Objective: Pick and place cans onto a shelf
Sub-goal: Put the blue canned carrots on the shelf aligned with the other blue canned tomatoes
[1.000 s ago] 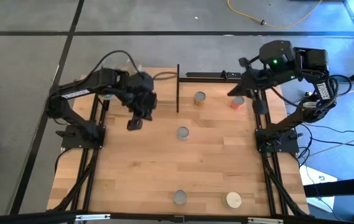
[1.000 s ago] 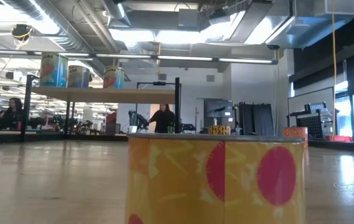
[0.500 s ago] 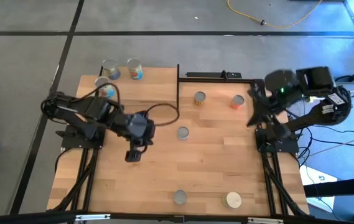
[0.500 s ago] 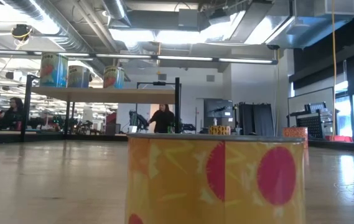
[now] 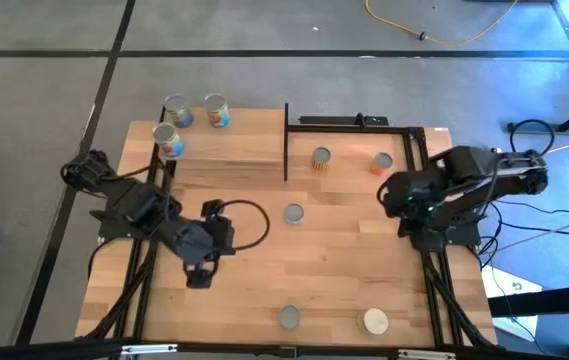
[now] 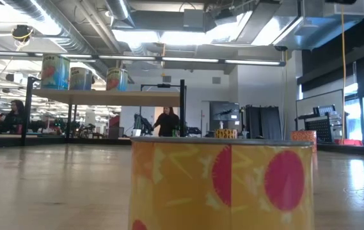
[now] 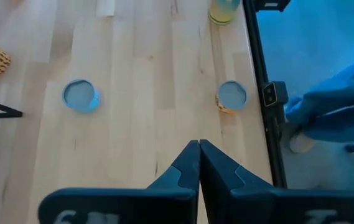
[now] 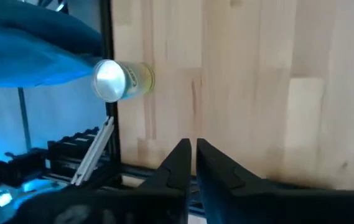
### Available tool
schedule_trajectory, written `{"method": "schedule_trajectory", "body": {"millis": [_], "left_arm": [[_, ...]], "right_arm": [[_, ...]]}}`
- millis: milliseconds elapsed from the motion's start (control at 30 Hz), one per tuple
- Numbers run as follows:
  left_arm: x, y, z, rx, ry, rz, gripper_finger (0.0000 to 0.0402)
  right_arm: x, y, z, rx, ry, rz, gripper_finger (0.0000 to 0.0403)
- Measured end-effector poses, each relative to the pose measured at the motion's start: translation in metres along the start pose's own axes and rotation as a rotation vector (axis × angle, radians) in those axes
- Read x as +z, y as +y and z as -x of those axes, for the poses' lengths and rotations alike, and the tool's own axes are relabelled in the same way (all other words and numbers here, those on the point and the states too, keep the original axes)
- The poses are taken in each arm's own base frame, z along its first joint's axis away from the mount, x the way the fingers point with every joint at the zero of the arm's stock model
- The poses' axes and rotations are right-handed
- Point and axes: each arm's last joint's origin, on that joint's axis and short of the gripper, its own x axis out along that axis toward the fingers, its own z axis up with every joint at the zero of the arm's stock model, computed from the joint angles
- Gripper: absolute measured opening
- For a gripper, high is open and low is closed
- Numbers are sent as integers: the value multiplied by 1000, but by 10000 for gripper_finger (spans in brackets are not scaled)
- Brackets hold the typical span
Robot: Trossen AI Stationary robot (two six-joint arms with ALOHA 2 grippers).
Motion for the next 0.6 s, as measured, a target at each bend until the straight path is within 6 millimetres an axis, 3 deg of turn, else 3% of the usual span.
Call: {"method": "schedule_trajectory", "body": {"millis": [233, 433, 600], "left_arm": [[-9, -16, 5, 12, -24, 28, 0], [-15, -26, 10, 26, -44, 48, 0], [-19, -31, 12, 41, -57, 36, 0]], "right_arm": [[8, -4, -32, 128, 44, -33, 29], [11, 11, -50, 312, 38, 172, 24], [10, 23, -57, 322, 13, 278, 7]]}}
